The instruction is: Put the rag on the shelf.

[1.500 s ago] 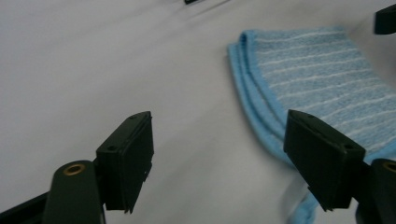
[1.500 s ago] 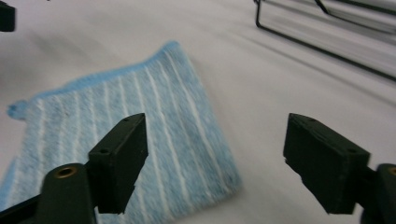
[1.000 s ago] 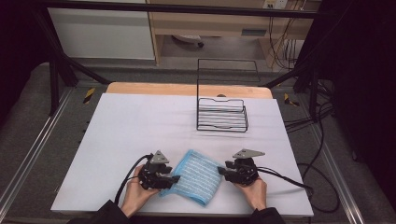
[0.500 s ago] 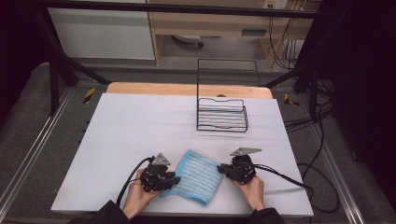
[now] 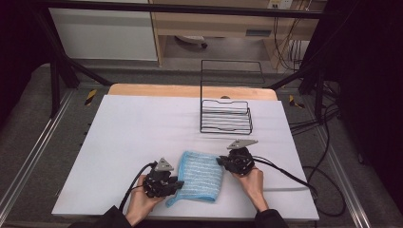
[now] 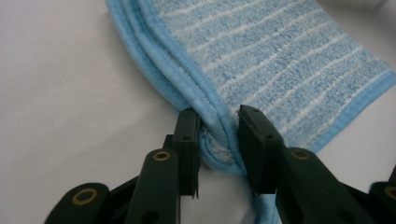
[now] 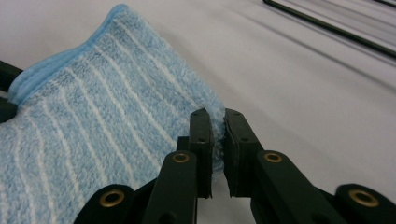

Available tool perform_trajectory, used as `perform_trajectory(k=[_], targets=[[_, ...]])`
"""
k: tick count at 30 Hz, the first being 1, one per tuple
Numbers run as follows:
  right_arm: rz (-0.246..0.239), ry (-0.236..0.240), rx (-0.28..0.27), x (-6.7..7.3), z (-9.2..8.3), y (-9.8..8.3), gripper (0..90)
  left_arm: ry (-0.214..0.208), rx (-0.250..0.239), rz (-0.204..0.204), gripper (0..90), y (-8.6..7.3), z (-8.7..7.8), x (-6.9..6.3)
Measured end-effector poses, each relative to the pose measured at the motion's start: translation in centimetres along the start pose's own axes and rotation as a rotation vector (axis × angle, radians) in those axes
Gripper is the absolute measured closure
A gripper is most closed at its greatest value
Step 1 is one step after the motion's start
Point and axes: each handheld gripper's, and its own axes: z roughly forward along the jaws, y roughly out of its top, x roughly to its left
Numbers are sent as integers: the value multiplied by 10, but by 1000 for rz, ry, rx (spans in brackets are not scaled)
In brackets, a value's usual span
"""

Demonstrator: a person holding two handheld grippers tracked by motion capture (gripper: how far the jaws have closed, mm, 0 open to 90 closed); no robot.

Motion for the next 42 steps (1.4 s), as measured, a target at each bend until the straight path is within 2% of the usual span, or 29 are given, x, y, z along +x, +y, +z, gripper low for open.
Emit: perform_trajectory(k=[1, 4, 7, 12, 14, 16, 17, 18, 19, 22, 24, 25, 26, 28, 33, 37, 39, 42], targets=[[-19, -7, -10, 0, 5, 3, 831, 3, -1, -1, 677, 0, 0, -1], [-33, -5, -22, -1, 12, 7, 829, 11, -4, -1, 669, 0, 0, -2], [-34, -4, -38, -2, 18, 8, 827, 18, -8, -3, 663, -1, 0, -4], [-38, -8, -28, -3, 25, 5, 810, 25, -11, -3, 658, -1, 0, -5], [-42, -38, -51, -1, 22, 5, 730, 27, -11, -1, 641, -1, 0, -4], [-45, -44, -58, -1, 20, 5, 703, 32, -9, 1, 627, -1, -1, -4], [-27, -45, -87, 0, 15, 5, 600, 31, -10, -2, 599, 0, -2, -2], [-27, -45, -87, 0, 15, 5, 600, 31, -10, -2, 584, 0, -2, -2], [-16, -40, -117, 0, 8, 7, 492, 30, -10, 4, 566, 0, -4, 0], [-16, -51, -161, 2, -2, 8, 348, 27, -13, 22, 501, 1, -8, 4], [-5, -40, -184, 2, -8, 9, 247, 47, -30, 43, 470, 2, -14, 9], [-2, -28, -184, 1, -11, 9, 203, 47, -30, 43, 451, 2, -14, 9], [-2, -28, -184, 1, -11, 9, 203, 51, -39, 40, 451, 3, -17, 13], [13, 4, -176, 0, -16, 8, 112, 55, -61, 26, 399, 6, -22, 19], [-12, 15, -127, 2, -20, 4, 50, 50, -102, 17, 278, 12, -28, 28], [-14, 21, -125, 4, -23, -1, 44, 49, -123, 18, 227, 19, -32, 35], [9, 23, -130, 1, -26, -7, 32, 47, -122, 15, 178, 22, -32, 37], [27, 20, -127, -1, -28, -11, 26, 62, -113, 26, 160, 28, -30, 41]])
